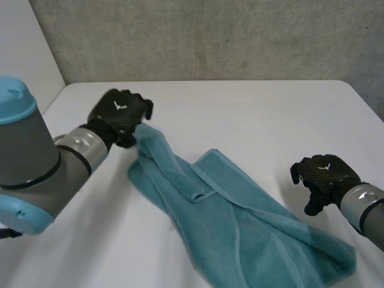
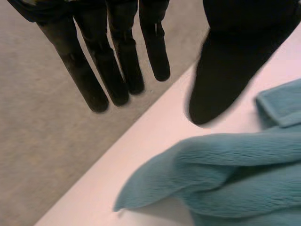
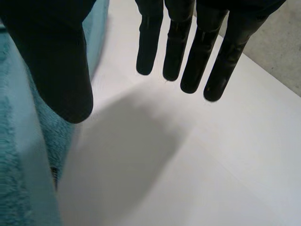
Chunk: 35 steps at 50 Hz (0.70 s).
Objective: Fold the laundry
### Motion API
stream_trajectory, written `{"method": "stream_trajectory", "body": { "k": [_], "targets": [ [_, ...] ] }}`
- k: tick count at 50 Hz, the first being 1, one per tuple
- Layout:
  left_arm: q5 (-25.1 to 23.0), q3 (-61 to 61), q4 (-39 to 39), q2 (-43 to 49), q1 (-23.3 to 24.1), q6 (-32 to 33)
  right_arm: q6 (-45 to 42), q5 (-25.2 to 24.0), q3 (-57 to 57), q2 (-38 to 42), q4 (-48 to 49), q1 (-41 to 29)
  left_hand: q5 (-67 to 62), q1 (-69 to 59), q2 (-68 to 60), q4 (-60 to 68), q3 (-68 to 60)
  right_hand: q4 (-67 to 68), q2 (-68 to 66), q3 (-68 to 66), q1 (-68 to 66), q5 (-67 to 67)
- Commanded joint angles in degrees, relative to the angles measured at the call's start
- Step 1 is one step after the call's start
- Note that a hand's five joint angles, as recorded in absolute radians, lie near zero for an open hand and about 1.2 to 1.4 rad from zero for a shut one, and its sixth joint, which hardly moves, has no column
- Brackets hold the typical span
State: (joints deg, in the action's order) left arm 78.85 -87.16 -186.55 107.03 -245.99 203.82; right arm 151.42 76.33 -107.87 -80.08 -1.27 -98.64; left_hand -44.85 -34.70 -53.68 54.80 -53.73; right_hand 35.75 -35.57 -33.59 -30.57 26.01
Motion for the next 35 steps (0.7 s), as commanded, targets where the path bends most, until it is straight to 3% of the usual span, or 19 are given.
{"method": "stream_trajectory", "body": {
  "k": [1, 8, 15, 25, 26, 30, 35],
  "targets": [
    [-10.1, -3.1, 0.1, 4.0, 3.1, 0.4, 2.2, -1.2, -2.9, -3.9, 0.3, -0.2, 21.8, 1.6, 20.6, -21.7, 20.6, -0.3, 0.1, -1.9, -4.9, -0.5],
    [-9.7, 1.4, -0.1, 13.1, 8.7, 0.6, 2.1, -2.6, -4.6, -3.9, 0.3, 0.4, 20.1, -0.1, 18.9, -20.0, 19.0, -0.3, 0.1, -1.9, -4.9, -0.5],
    [-6.9, 5.7, 0.1, 18.3, 9.2, 1.5, 2.1, -3.6, -5.5, -3.7, 1.4, 0.5, 12.2, -8.0, 11.0, -12.1, 11.1, -0.1, -0.1, -2.1, -5.1, -0.4],
    [-4.8, 7.1, -0.1, 20.3, 9.3, 7.6, 1.6, -3.7, -6.4, -3.5, 1.7, 0.5, 5.3, -14.9, 4.1, -5.2, 4.2, 0.1, -0.2, -2.2, -5.3, -0.2],
    [-4.8, 7.1, -0.1, 20.5, 9.3, 7.7, 1.6, -3.7, -6.4, -3.4, 1.7, 0.5, 3.4, -16.7, 2.3, -3.4, 2.3, 0.1, -0.2, -2.2, -5.3, -0.2],
    [-4.7, 7.2, -0.2, 20.2, 9.3, 8.0, 1.6, -3.7, -6.4, -3.5, 1.7, 0.4, -25.1, -45.3, -26.3, 25.2, -26.2, -0.1, -0.1, -2.1, -5.1, -0.4],
    [-1.7, 7.4, -1.4, 16.1, 9.4, 7.7, 1.6, -3.6, -6.2, -4.1, 1.0, 0.4, -25.2, -45.3, -26.3, 25.2, -26.3, -3.3, 3.1, 1.1, -1.9, -3.6]
  ]
}}
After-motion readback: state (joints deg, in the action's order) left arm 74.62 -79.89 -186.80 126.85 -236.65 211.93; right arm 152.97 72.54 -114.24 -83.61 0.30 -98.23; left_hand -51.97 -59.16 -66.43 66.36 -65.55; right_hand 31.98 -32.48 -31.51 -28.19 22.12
